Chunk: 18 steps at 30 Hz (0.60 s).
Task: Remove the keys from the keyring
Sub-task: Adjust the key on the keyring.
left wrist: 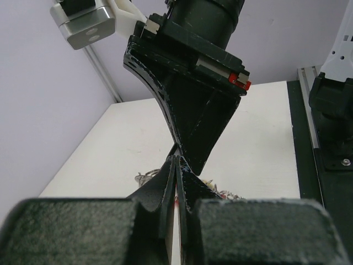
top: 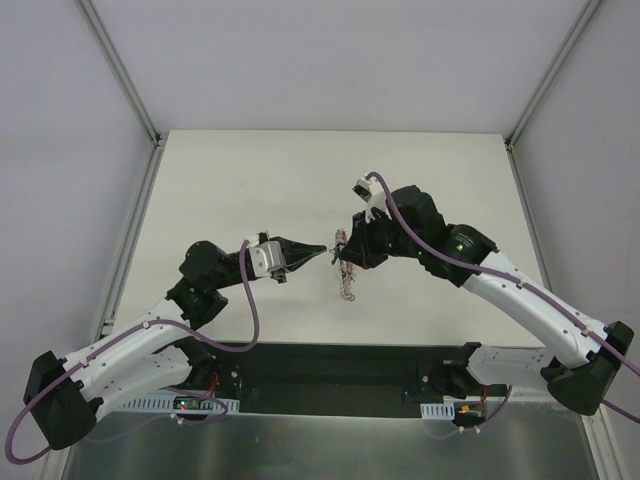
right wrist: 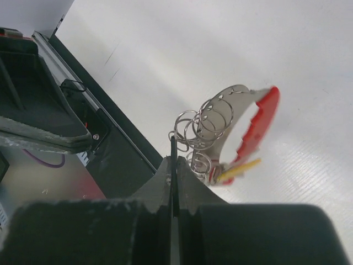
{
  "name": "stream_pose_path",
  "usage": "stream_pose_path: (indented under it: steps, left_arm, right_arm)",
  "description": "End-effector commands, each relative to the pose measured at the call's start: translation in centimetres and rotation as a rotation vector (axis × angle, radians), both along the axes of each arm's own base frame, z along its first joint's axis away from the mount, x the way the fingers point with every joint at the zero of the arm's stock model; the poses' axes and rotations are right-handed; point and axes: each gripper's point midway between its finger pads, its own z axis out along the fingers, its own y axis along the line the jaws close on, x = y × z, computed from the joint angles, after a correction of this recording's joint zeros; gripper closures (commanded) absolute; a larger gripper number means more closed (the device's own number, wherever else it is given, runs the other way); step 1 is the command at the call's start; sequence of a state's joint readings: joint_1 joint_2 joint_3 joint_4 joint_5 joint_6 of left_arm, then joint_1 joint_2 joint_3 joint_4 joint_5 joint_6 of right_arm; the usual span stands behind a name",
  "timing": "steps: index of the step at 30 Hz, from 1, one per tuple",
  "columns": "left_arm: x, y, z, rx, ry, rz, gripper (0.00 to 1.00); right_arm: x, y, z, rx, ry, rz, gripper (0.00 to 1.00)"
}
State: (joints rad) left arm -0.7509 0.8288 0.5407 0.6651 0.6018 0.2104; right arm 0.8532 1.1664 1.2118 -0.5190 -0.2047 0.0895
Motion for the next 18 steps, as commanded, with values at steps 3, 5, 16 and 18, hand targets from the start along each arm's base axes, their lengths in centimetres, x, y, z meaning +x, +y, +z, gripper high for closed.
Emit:
stream_pose_path:
  steps: [3, 5, 16, 18]
  left_arm:
    - [0.0, 0.6, 1.1, -0.003, -0.034, 0.024, 1.0]
    - [0.1, 0.8, 0.9, 0.016, -0.02, 0.033, 1.0]
    - [-0.1, 0.8, -1.0, 0.081, 0.172, 0.034, 0.59]
    - [-0.3, 0.7, -1.3, 0.092, 0.183, 0.025, 0.59]
  right_arm:
    - [0.6, -0.1, 2.5, 0.05, -0.065, -0.02, 0.99]
    - [0.5, -0.2, 2.5, 0.049, -0.068, -0.018, 0.99]
    - [-0.4, -0.1, 3.6, 0.072, -0.129, 0.071, 0.99]
    - [-0.4, -0.3, 4.0, 0.079, -0.14, 0.069, 0.99]
